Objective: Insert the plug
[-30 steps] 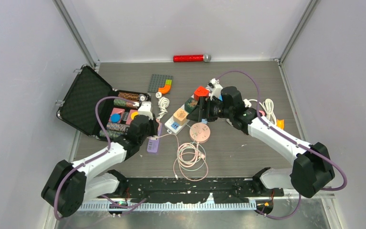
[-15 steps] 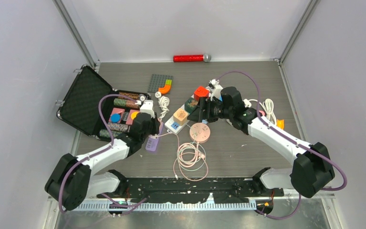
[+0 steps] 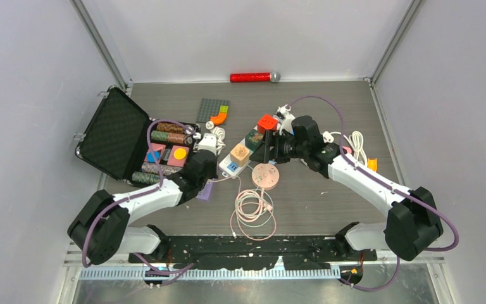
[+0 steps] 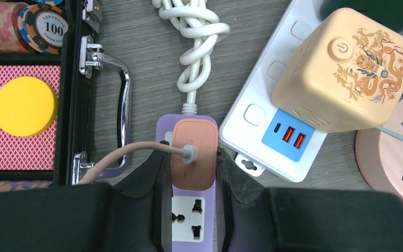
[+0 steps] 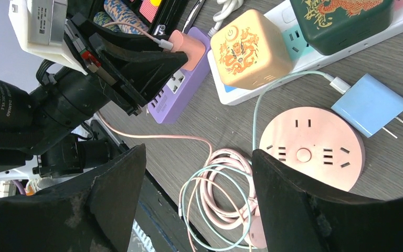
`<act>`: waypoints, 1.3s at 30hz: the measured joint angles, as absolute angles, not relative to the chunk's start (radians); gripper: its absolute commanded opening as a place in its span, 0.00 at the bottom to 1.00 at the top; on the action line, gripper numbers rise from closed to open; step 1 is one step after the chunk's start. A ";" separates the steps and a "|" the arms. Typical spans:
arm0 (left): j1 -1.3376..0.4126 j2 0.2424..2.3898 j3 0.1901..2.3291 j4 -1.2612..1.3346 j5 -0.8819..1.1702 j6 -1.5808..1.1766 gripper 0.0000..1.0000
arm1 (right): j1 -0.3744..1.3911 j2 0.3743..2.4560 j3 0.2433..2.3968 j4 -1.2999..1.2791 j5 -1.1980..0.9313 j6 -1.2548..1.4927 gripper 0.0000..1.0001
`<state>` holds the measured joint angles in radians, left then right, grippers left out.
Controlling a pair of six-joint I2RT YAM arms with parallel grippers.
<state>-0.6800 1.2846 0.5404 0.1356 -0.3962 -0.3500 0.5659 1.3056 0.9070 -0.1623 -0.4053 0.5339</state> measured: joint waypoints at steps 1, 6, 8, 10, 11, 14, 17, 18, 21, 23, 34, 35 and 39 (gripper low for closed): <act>-0.690 1.293 0.546 0.133 -0.413 -0.353 0.00 | 0.565 1.307 0.907 -0.163 -0.405 0.534 0.78; -0.710 1.314 0.552 0.137 -0.463 -0.383 0.00 | 0.563 1.310 0.907 -0.175 -0.401 0.534 0.78; -0.716 1.336 0.564 0.138 -0.483 -0.392 0.00 | 0.562 1.310 0.907 -0.179 -0.400 0.534 0.78; -0.721 1.359 0.581 0.137 -0.505 -0.400 0.00 | 0.561 1.310 0.907 -0.187 -0.393 0.534 0.78; -0.723 1.367 0.589 0.137 -0.516 -0.407 0.00 | 0.561 1.311 0.907 -0.193 -0.388 0.534 0.78; -0.730 1.381 0.603 0.128 -0.541 -0.422 0.06 | 0.561 1.323 0.914 -0.220 -0.358 0.533 0.79; -0.732 1.380 0.608 0.114 -0.553 -0.440 0.26 | 0.561 1.343 0.929 -0.257 -0.305 0.531 0.82; -0.732 1.378 0.609 0.110 -0.554 -0.443 0.33 | 0.561 1.348 0.932 -0.272 -0.284 0.529 0.83; -0.732 1.365 0.612 0.091 -0.546 -0.453 0.55 | 0.561 1.351 0.940 -0.305 -0.223 0.520 0.86; -0.732 1.339 0.611 0.035 -0.527 -0.460 0.66 | 0.561 1.351 0.945 -0.317 -0.180 0.511 0.86; -0.732 1.143 0.657 -0.088 -0.454 -0.461 0.84 | 0.560 1.444 0.976 -0.330 -0.053 0.464 0.73; -0.732 1.129 0.661 -0.089 -0.450 -0.463 0.84 | 0.560 1.456 0.975 -0.328 -0.051 0.464 0.72; -0.732 1.078 0.671 -0.104 -0.429 -0.469 0.84 | 0.561 1.467 0.960 -0.289 -0.094 0.457 0.69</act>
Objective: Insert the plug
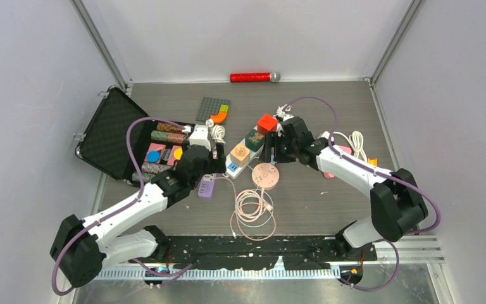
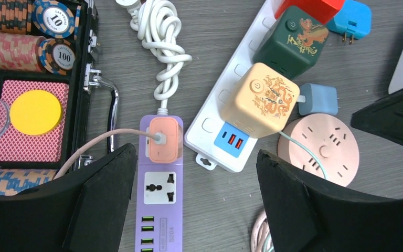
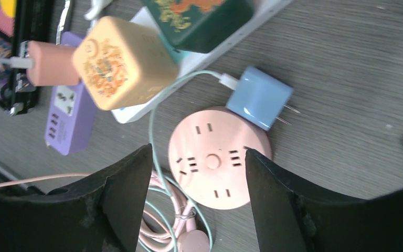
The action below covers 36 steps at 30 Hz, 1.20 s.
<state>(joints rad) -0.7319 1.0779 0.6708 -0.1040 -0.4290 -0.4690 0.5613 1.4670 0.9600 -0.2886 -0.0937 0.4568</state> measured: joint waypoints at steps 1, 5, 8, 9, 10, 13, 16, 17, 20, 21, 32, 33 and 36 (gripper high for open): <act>-0.732 1.069 0.671 -0.109 -0.425 -0.471 0.84 | 0.565 1.467 0.958 -0.276 -0.112 0.452 0.69; -0.732 1.034 0.671 -0.128 -0.408 -0.487 0.84 | 0.598 1.467 0.954 -0.230 -0.171 0.432 0.70; -0.732 0.998 0.671 -0.132 -0.387 -0.493 0.84 | 0.629 1.467 0.954 -0.216 -0.204 0.418 0.72; -0.732 0.956 0.671 -0.130 -0.363 -0.494 0.84 | 0.649 1.480 0.954 -0.211 -0.218 0.413 0.73; -0.732 0.956 0.671 -0.130 -0.363 -0.494 0.84 | 0.649 1.481 0.954 -0.211 -0.219 0.413 0.73; -0.732 0.913 0.672 -0.121 -0.317 -0.490 0.84 | 0.661 1.520 0.964 -0.212 -0.225 0.403 0.70; -0.732 0.862 0.680 -0.109 -0.279 -0.482 0.84 | 0.674 1.581 0.976 -0.215 -0.231 0.393 0.64; -0.732 0.850 0.688 -0.105 -0.267 -0.479 0.84 | 0.682 1.601 0.979 -0.219 -0.234 0.391 0.60; -0.732 0.821 0.701 -0.096 -0.257 -0.464 0.84 | 0.698 1.641 0.991 -0.235 -0.241 0.385 0.45; -0.732 0.812 0.702 -0.096 -0.257 -0.460 0.84 | 0.702 1.652 0.998 -0.241 -0.242 0.384 0.35; -0.723 0.785 0.703 -0.179 -0.331 -0.442 0.83 | 0.710 1.638 1.042 -0.300 -0.213 0.376 0.05; -0.721 0.786 0.701 -0.183 -0.334 -0.443 0.82 | 0.710 1.622 1.043 -0.315 -0.203 0.376 0.05; -0.718 0.794 0.669 -0.175 -0.343 -0.442 0.82 | 0.711 1.552 1.049 -0.352 -0.165 0.377 0.05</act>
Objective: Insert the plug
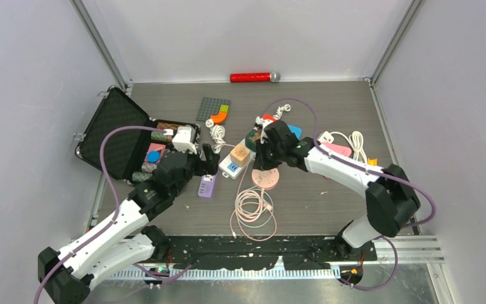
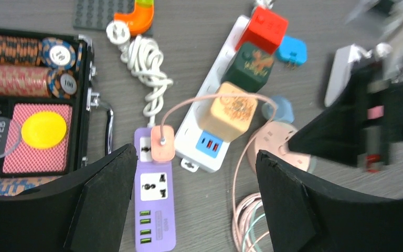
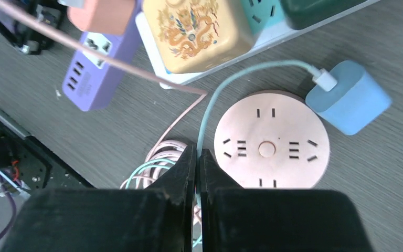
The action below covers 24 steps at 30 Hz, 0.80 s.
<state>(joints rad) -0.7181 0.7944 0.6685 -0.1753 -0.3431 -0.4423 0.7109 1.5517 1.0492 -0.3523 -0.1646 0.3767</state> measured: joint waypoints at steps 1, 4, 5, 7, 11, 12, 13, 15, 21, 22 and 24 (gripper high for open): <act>-0.718 0.800 0.651 -0.170 -0.345 -0.442 0.82 | 0.710 1.524 1.055 -0.365 -0.150 0.378 0.05; -0.718 0.829 0.594 -0.151 -0.348 -0.437 0.82 | 0.710 1.449 1.068 -0.387 -0.114 0.387 0.05; -0.718 0.845 0.575 -0.146 -0.348 -0.436 0.82 | 0.710 1.425 1.073 -0.393 -0.101 0.392 0.05; -0.718 0.877 0.554 -0.136 -0.347 -0.431 0.82 | 0.710 1.378 1.080 -0.398 -0.075 0.401 0.05; -0.718 0.957 0.535 -0.082 -0.350 -0.407 0.82 | 0.711 1.306 1.085 -0.421 -0.009 0.423 0.05; -0.718 0.981 0.535 -0.062 -0.352 -0.402 0.82 | 0.710 1.289 1.086 -0.429 0.005 0.427 0.05; -0.717 1.009 0.535 -0.040 -0.355 -0.393 0.83 | 0.710 1.267 1.087 -0.440 0.021 0.432 0.05; -0.712 1.069 0.535 0.002 -0.364 -0.378 0.83 | 0.710 1.230 1.087 -0.453 0.039 0.441 0.05; -0.682 1.226 0.557 0.069 -0.381 -0.355 0.70 | 0.711 1.142 1.123 -0.500 0.061 0.452 0.05; -0.676 1.248 0.564 0.076 -0.382 -0.356 0.68 | 0.711 1.131 1.131 -0.506 0.063 0.452 0.05; -0.671 1.275 0.572 0.084 -0.382 -0.356 0.66 | 0.711 1.110 1.142 -0.512 0.064 0.452 0.06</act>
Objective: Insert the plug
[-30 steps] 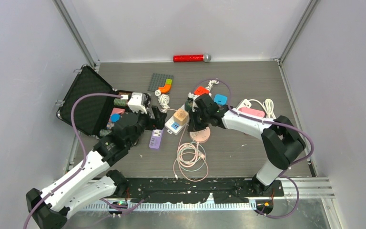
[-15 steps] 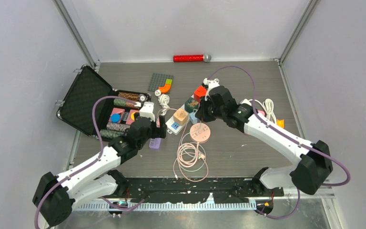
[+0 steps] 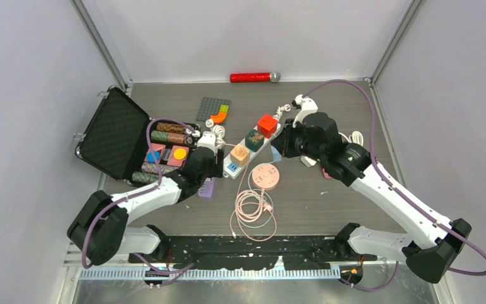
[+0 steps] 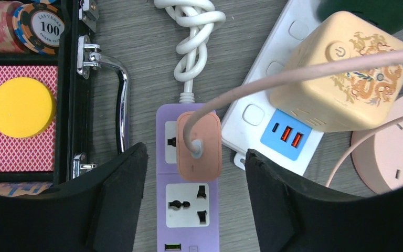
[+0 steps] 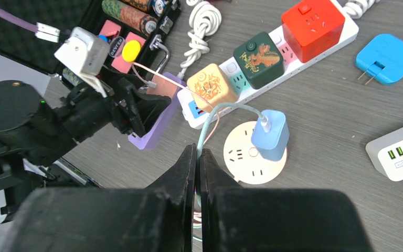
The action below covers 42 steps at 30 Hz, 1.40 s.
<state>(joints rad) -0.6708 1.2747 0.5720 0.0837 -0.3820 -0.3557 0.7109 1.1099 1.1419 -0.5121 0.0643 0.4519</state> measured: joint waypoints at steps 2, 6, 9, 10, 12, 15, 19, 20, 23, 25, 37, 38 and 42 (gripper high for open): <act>-0.665 1.293 0.577 0.090 -0.382 -0.355 0.63 | 0.711 1.090 1.151 -0.521 0.065 0.452 0.05; -0.664 1.335 0.589 0.098 -0.384 -0.356 0.51 | 0.711 1.059 1.159 -0.533 0.064 0.452 0.05; -0.664 1.368 0.595 0.100 -0.387 -0.357 0.33 | 0.711 1.052 1.160 -0.540 0.062 0.452 0.05; -0.664 1.375 0.597 0.099 -0.388 -0.356 0.28 | 0.711 1.052 1.160 -0.542 0.060 0.452 0.05; -0.664 1.388 0.601 0.101 -0.391 -0.358 0.26 | 0.711 1.052 1.160 -0.551 0.056 0.452 0.06; -0.664 1.394 0.604 0.104 -0.395 -0.359 0.19 | 0.711 1.052 1.160 -0.556 0.041 0.454 0.05; -0.664 1.397 0.603 0.111 -0.396 -0.358 0.20 | 0.711 1.052 1.163 -0.557 0.008 0.455 0.06; -0.664 1.398 0.603 0.115 -0.396 -0.358 0.23 | 0.711 1.052 1.164 -0.556 -0.001 0.455 0.06; -0.664 1.399 0.601 0.121 -0.397 -0.358 0.45 | 0.711 1.052 1.169 -0.554 -0.027 0.456 0.05; -0.664 1.399 0.601 0.120 -0.401 -0.355 0.59 | 0.711 1.052 1.171 -0.554 -0.040 0.459 0.05; -0.664 1.079 0.552 0.092 -0.427 -0.405 0.68 | 0.712 1.059 1.188 -0.531 -0.176 0.476 0.06; -0.664 1.042 0.543 0.089 -0.427 -0.413 0.68 | 0.714 1.061 1.188 -0.525 -0.182 0.482 0.06; -0.664 0.891 0.505 0.054 -0.402 -0.441 0.68 | 0.731 1.066 1.185 -0.485 -0.189 0.528 0.06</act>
